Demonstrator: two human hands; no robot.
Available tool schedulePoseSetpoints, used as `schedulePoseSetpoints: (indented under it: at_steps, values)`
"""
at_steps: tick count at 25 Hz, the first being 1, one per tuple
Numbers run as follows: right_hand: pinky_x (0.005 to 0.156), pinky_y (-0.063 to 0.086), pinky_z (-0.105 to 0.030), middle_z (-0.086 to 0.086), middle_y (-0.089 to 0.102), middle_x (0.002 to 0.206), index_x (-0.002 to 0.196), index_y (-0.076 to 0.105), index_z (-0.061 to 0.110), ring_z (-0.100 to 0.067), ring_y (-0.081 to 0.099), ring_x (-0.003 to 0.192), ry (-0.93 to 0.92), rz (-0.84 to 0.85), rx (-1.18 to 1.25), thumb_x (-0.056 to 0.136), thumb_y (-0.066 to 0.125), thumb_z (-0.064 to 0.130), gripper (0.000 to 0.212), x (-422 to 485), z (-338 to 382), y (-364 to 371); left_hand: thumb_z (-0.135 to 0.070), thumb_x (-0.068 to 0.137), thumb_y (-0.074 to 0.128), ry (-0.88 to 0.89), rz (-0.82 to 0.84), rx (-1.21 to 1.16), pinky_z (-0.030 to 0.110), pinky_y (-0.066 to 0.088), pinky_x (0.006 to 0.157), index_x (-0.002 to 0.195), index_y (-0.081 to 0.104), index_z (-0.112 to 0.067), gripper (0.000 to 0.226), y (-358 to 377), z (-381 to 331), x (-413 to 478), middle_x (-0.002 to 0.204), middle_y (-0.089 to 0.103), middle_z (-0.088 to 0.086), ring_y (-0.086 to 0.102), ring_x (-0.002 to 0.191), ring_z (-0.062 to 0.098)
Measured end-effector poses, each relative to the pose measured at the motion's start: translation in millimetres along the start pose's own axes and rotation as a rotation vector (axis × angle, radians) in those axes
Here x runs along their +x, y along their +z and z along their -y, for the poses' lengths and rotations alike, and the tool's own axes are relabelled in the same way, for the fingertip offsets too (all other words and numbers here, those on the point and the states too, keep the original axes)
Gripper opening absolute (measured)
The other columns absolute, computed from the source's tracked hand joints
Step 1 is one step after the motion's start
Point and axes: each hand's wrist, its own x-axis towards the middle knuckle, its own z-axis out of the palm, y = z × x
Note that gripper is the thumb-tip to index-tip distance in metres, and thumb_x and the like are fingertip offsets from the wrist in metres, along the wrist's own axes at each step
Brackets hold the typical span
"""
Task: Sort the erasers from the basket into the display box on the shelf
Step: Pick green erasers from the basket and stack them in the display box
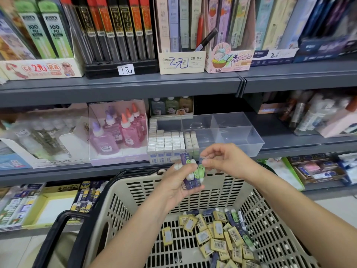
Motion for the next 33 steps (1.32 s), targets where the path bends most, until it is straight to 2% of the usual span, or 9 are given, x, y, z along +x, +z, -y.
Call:
schedulePoseSetpoints:
  at_steps: [4,8,10,12,16,20,23,27,33]
  values:
    - [0.067,0.051,-0.023,0.002,0.062,0.077,0.1,0.064,0.012,-0.008,0.06,0.065,0.013,-0.082,0.105,0.081,0.069,0.009,0.02,0.5,-9.0,0.0,-0.01,0.085,0.063,-0.004,-0.013,0.03,0.031,0.055,0.053,0.101,0.058,-0.012,0.017,2.3,2.8,3.2,0.079,0.073,0.01,0.072,0.074,0.021]
    - [0.079,0.054,-0.031,0.008,0.067,0.077,0.078,0.063,0.029,-0.01,0.064,0.075,-0.037,-0.072,-0.056,0.081,0.071,0.016,0.015,-4.9,-21.4,17.0,-0.009,0.086,0.062,0.013,-0.033,-0.048,0.032,0.056,0.055,0.096,0.058,-0.013,0.012,3.2,3.4,8.3,0.078,0.073,0.009,0.072,0.072,0.022]
    - [0.082,0.054,-0.037,0.006,0.069,0.086,0.085,0.06,0.028,-0.012,0.067,0.084,-0.045,-0.122,-0.023,0.088,0.061,0.017,0.011,-1.4,-23.1,14.5,-0.011,0.086,0.062,0.021,-0.034,-0.025,0.032,0.056,0.056,0.094,0.056,-0.014,0.011,1.1,3.8,10.6,0.081,0.074,0.008,0.072,0.073,0.021]
    - [0.075,0.055,-0.036,0.006,0.068,0.081,0.086,0.056,0.027,-0.011,0.068,0.076,-0.024,-0.196,-0.011,0.091,0.056,0.022,0.008,7.2,-19.9,2.3,-0.014,0.086,0.064,0.036,-0.048,0.019,0.032,0.056,0.057,0.093,0.056,-0.015,0.01,-2.3,3.4,12.4,0.08,0.073,0.005,0.071,0.072,0.018]
    - [0.059,0.038,-0.023,0.01,0.055,0.067,0.079,0.067,0.019,-0.005,0.049,0.061,-0.104,-0.412,-0.506,0.085,0.063,0.029,0.012,34.4,-12.4,-33.7,-0.018,0.079,0.071,0.058,-0.077,-0.011,0.034,0.056,0.06,0.089,0.06,-0.014,0.015,-9.8,-1.7,14.1,0.074,0.071,0.004,0.068,0.068,0.017]
    - [0.07,0.042,-0.027,0.005,0.061,0.082,0.094,0.067,0.019,-0.017,0.057,0.083,-0.092,-0.305,-0.707,0.088,0.059,0.024,0.012,58.9,-9.2,-38.0,-0.021,0.073,0.074,0.073,-0.054,-0.012,0.036,0.056,0.063,0.09,0.06,-0.014,0.023,-16.9,-2.4,13.2,0.075,0.071,0.005,0.067,0.068,0.017]
    - [0.079,0.049,-0.034,0.003,0.067,0.092,0.097,0.067,0.021,-0.018,0.058,0.09,-0.064,-0.075,-0.812,0.09,0.055,0.027,0.014,71.3,-8.3,-28.5,-0.021,0.075,0.074,0.078,-0.037,0.005,0.036,0.056,0.063,0.09,0.059,-0.015,0.022,-20.4,-0.6,13.1,0.076,0.069,0.004,0.066,0.068,0.015]
    - [0.097,0.04,-0.041,0.0,0.063,0.109,0.105,0.065,0.014,-0.021,0.055,0.102,0.001,0.207,-0.919,0.099,0.04,0.029,0.03,77.3,-6.6,-24.2,-0.025,0.065,0.077,0.073,-0.029,0.007,0.035,0.056,0.062,0.09,0.059,-0.015,0.032,-22.0,-2.0,14.0,0.076,0.069,0.004,0.066,0.067,0.015]
    - [0.1,0.038,-0.04,0.0,0.059,0.125,0.119,0.059,0.02,-0.025,0.051,0.116,-0.022,0.187,-0.947,0.1,0.036,0.029,0.032,72.1,-4.2,-22.4,-0.022,0.065,0.072,0.059,0.059,-0.083,0.036,0.058,0.063,0.096,0.06,-0.008,0.037,-18.4,-3.1,11.9,0.082,0.072,0.008,0.069,0.072,0.019]
